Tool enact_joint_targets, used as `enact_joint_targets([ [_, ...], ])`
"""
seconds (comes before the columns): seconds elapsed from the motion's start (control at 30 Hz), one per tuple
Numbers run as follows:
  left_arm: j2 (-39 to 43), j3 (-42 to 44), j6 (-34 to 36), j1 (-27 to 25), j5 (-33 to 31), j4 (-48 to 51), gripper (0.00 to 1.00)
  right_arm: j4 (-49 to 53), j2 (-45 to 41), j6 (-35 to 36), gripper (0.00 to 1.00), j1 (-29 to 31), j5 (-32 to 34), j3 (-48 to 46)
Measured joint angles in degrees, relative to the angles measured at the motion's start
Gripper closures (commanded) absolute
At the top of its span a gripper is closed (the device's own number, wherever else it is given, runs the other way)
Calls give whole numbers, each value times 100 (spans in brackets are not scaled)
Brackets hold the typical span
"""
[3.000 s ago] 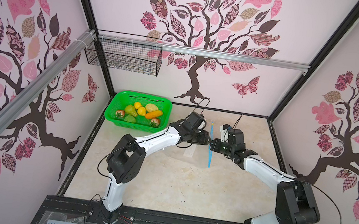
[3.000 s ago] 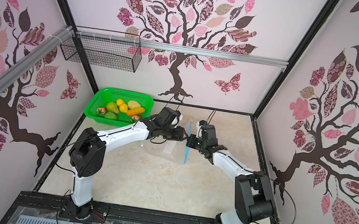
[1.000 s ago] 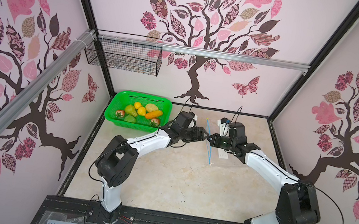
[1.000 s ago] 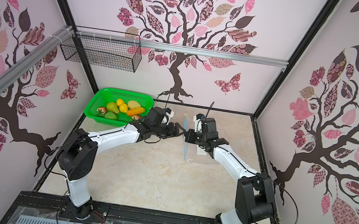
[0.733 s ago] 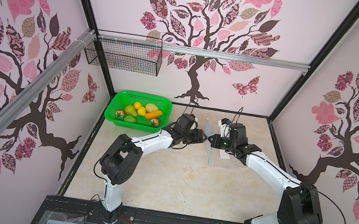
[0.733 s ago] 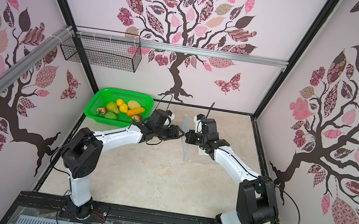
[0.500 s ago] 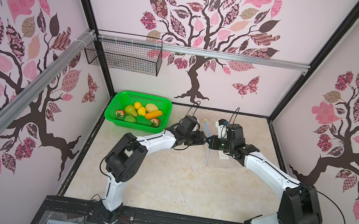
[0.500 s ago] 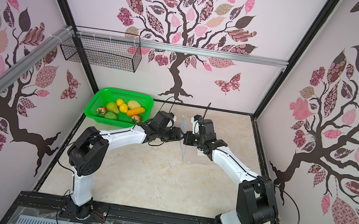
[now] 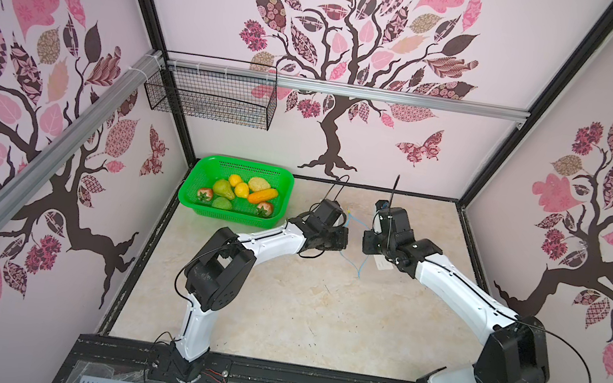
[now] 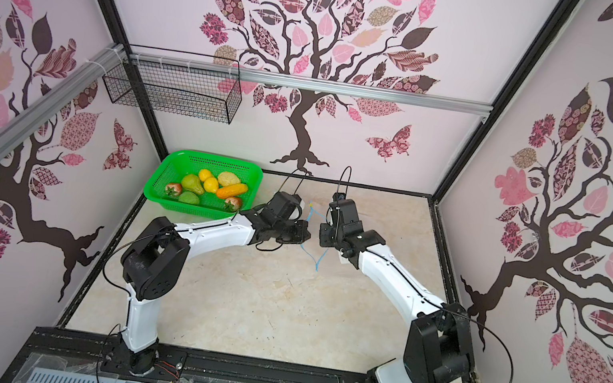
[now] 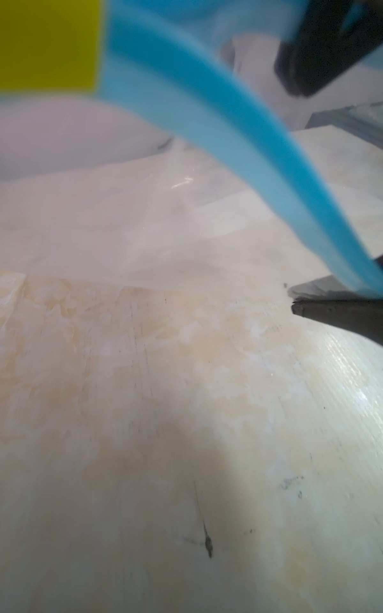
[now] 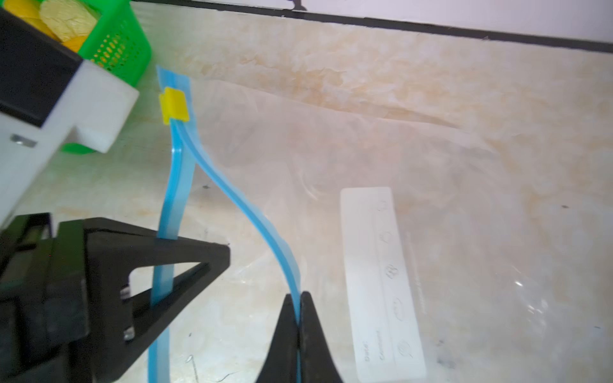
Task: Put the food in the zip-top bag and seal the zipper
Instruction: 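Release the zipper edge with the left gripper and move it over the green basket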
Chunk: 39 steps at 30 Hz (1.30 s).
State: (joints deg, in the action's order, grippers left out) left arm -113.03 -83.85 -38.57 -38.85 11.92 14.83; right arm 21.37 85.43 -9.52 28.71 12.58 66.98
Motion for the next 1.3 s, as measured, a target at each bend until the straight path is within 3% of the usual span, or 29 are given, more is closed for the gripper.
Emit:
enact_joint_targets([
  [0.23, -175, -376, 365, -20, -286, 518, 100, 81, -98, 341, 100, 411, 1368, 15],
  [0.3, -210, -380, 413, -26, -282, 610, 82, 72, -57, 356, 100, 455, 1427, 15],
  [0.37, -212, -380, 428, -31, -245, 726, 56, 48, 28, 352, 100, 483, 1373, 13],
  [0.4, -210, -380, 446, -31, -227, 745, 48, 22, 66, 341, 100, 487, 1320, 7],
  [0.5, -179, -378, 417, 2, -85, 802, 35, -96, 151, 306, 100, 487, 1051, -52],
  [0.77, 933, -107, 393, 651, 304, 846, 25, -382, 240, 223, 100, 472, 514, -79],
  [0.93, 1624, -98, 813, 1360, -291, 911, 22, -490, 249, 107, 100, 212, -17, -83],
  [1.17, 859, -284, 1152, 2468, -673, 1010, 22, -728, 236, -125, 100, -304, -866, -149],
  [1.3, 348, -284, 1300, 2756, -776, 1117, 22, -776, 236, -181, 100, -328, -1075, -184],
])
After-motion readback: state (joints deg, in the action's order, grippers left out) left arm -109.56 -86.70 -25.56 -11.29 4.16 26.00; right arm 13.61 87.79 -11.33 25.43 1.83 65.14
